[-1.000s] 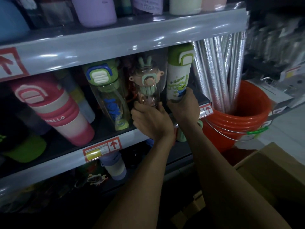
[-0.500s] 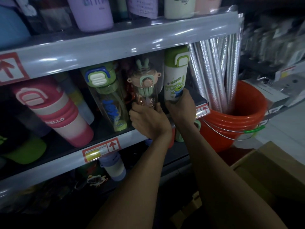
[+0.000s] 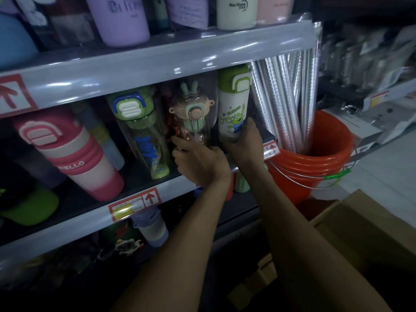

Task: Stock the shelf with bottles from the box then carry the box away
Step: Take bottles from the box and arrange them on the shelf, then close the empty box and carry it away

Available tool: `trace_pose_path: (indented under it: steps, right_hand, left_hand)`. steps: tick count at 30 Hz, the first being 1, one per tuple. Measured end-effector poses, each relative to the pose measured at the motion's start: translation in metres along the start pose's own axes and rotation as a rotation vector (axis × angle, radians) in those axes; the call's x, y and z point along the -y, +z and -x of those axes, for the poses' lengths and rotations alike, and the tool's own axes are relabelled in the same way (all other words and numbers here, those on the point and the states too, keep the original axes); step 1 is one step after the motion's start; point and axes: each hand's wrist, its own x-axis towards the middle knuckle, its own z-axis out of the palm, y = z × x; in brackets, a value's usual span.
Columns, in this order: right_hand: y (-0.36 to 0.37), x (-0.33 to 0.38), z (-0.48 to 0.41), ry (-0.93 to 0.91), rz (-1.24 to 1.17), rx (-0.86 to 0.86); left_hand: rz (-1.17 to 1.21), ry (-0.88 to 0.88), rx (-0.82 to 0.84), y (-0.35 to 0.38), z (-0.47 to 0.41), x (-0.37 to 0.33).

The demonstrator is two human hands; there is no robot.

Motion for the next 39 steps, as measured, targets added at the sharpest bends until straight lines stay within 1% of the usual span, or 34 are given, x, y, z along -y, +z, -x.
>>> trace_pose_path:
  steps: [3, 5, 8, 12, 15, 19, 21, 24, 26, 29, 31, 33, 36, 39]
  right_hand:
    - [-0.010, 0.010, 0.004, 0.000, 0.013, -0.001]
    - [-0.019, 0.014, 0.009, -0.031, 0.029, -0.001]
    - [-0.039, 0.013, 0.021, -0.073, 0.122, 0.013]
    - [-0.067, 0.016, 0.048, -0.064, 0.214, 0.020]
    - [-0.090, 0.026, 0.070, -0.021, 0.295, 0.015]
    - [-0.116, 0.031, 0.101, 0.114, 0.328, -0.011]
    - [-0.130, 0.029, 0.122, 0.178, 0.383, -0.021]
    - [-0.161, 0.029, 0.153, 0.224, 0.456, 0.022]
    - [-0.187, 0.033, 0.175, 0.241, 0.581, 0.030]
    - [-0.227, 0.039, 0.207, 0.333, 0.767, 0.096]
    - [-0.252, 0.039, 0.227, 0.408, 0.836, 0.164]
    - [-0.274, 0.034, 0.247, 0.433, 0.887, 0.181]
    - [-0.294, 0.015, 0.278, 0.469, 0.936, 0.172]
    - [-0.303, -0.009, 0.311, 0.512, 0.939, 0.187]
  left_hand:
    - [0.014, 0.015, 0.020, -0.011, 0.007, -0.002]
    - [0.032, 0.046, 0.033, -0.021, 0.013, -0.002]
    - [0.091, 0.085, 0.066, -0.040, 0.020, 0.002]
    - [0.151, 0.229, 0.148, -0.066, 0.031, 0.012]
    - [0.224, 0.328, 0.293, -0.089, 0.038, 0.010]
    - [0.258, 0.498, 0.497, -0.116, 0.044, 0.011]
    - [0.237, 0.616, 0.601, -0.127, 0.045, 0.014]
    - [0.196, 0.769, 0.784, -0.138, 0.045, 0.016]
    - [0.131, 0.878, 0.858, -0.140, 0.047, 0.017]
    - [0.060, 1.086, 0.888, -0.139, 0.059, 0.017]
    - [0.017, 1.213, 0.930, -0.138, 0.070, 0.017]
    - [-0.051, 1.310, 0.973, -0.139, 0.085, 0.016]
    - [-0.171, 1.417, 1.032, -0.134, 0.110, 0.018]
    - [-0.263, 1.469, 1.067, -0.126, 0.136, 0.025]
